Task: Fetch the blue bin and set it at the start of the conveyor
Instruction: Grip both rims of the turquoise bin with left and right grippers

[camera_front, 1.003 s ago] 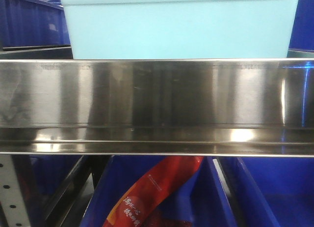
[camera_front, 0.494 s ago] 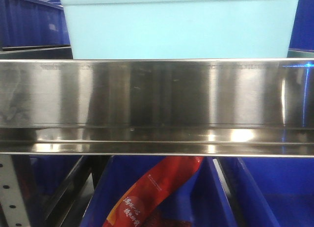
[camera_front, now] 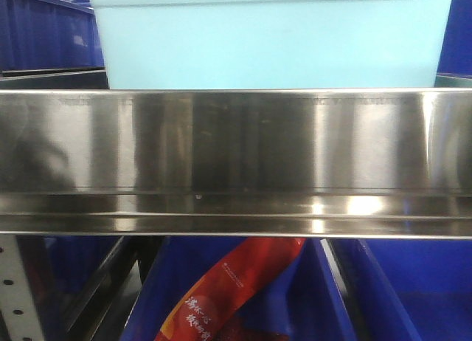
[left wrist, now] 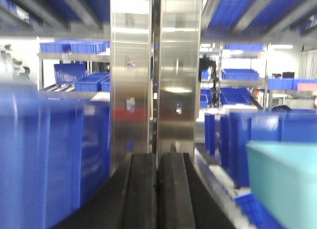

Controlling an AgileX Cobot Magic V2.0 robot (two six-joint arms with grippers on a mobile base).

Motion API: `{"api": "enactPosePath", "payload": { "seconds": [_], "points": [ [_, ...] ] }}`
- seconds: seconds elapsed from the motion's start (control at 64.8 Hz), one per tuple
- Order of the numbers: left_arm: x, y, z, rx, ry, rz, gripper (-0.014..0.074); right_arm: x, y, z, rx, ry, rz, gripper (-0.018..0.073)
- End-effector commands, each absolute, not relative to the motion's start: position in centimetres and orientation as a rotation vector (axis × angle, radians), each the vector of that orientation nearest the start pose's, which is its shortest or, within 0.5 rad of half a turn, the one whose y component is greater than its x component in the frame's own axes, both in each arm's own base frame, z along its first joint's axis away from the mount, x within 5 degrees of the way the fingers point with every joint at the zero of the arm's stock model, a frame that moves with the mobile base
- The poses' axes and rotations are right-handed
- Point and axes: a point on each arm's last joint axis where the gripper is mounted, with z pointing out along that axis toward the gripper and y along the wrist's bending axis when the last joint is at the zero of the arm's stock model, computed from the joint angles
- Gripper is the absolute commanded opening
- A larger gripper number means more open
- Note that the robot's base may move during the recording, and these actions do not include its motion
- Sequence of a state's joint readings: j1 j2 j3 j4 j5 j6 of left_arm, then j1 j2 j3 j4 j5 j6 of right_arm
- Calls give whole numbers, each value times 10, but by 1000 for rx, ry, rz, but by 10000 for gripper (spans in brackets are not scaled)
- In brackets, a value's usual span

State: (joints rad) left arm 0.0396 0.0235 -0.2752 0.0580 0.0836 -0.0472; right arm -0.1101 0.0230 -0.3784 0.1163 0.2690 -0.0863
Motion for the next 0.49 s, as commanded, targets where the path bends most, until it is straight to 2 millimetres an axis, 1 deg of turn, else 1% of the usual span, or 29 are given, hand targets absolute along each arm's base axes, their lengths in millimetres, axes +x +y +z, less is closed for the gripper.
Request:
{"api": "enactPosePath", "payload": {
  "seconds": [0.0, 0.015, 0.077, 0.093, 0.139, 0.154, 0.17, 0.216, 0.247, 0.262, 0.309, 0.37, 0.478],
  "points": [
    [36, 2, 311, -28, 1409, 50, 13, 23, 1, 331, 56, 1428, -49, 6],
    [35, 3, 315, -29, 1414, 50, 48, 23, 1, 335, 56, 1423, -49, 37],
    [40, 3, 324, -33, 1458, 47, 160, 27, 1, 343, 57, 1429, -49, 176],
    [41, 3, 327, -34, 1464, 46, 206, 28, 0, 344, 57, 1431, -49, 214],
    [45, 3, 332, -34, 1472, 45, 298, 33, 0, 346, 59, 1436, -48, 356],
    [46, 3, 334, -34, 1474, 45, 342, 35, 0, 347, 60, 1445, -47, 372],
    [48, 3, 335, -36, 1479, 42, 370, 36, 0, 346, 60, 1451, -47, 421],
    [54, 3, 338, -35, 1498, 33, 453, 40, -1, 346, 59, 1463, -56, 508],
    [56, 2, 340, -31, 1509, 24, 488, 43, -2, 347, 57, 1468, -61, 566],
    [58, 2, 340, -27, 1515, 20, 502, 44, -2, 347, 58, 1470, -61, 579],
    [61, 1, 343, -12, 1532, 5, 528, 48, -2, 348, 59, 1486, -58, 569],
    [67, -2, 346, 29, 1583, -20, 528, 54, -2, 350, 62, 1519, -47, 559],
    [77, -11, 355, 177, 1630, -48, 526, 64, -2, 354, 57, 1591, -29, 549]
  ]
}}
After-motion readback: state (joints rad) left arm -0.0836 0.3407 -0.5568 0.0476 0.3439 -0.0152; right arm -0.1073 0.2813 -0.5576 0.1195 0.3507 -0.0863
